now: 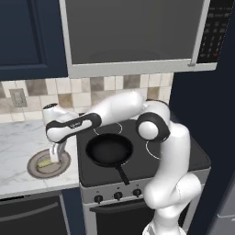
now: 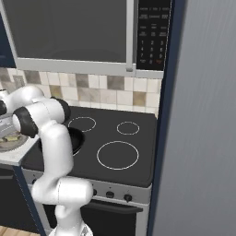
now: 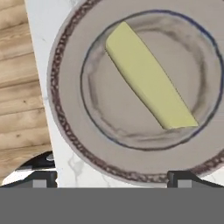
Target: Pick up the butter stick and place it in the pan. Then turn on the burner for the pan.
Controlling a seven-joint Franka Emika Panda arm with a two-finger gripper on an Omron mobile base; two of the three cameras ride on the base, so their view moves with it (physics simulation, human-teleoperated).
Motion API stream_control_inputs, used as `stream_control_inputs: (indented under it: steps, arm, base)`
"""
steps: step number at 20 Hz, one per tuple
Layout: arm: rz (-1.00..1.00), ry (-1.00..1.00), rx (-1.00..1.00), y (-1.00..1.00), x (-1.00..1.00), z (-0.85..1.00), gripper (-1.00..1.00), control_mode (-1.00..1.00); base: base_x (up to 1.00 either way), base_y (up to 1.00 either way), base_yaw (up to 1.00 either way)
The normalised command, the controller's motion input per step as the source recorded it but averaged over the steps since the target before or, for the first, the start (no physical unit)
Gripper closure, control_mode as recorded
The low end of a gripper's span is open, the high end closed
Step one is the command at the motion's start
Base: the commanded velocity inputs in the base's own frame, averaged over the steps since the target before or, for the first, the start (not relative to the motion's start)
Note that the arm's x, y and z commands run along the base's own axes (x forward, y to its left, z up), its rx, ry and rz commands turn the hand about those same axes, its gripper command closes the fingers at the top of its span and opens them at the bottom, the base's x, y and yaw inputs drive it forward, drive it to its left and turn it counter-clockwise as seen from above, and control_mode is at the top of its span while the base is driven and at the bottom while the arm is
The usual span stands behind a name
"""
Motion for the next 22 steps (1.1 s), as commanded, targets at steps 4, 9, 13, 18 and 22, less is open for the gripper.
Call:
stream_control_inputs:
  steps: [4,9,13,18,22]
  arm:
    - [0.0,-0.04,0.0,0.31,0.27,0.0,-1.0,-1.0]
    - [0.0,0.0,0.0,0.33,0.34,-0.07,-1.0,-1.0]
    - [0.0,0.0,0.0,0.08,0.2,-0.14,-1.0,-1.0]
    - [0.01,0.0,0.0,0.0,0.2,-0.25,-1.0,-1.0]
    - [0.01,0.0,0.0,0.0,0.15,-0.3,-1.0,-1.0]
  base:
    - [0.0,0.0,0.0]
    - [0.0,0.0,0.0]
    - [0.0,0.0,0.0]
    - [0.0,0.0,0.0]
    - [0.0,0.0,0.0]
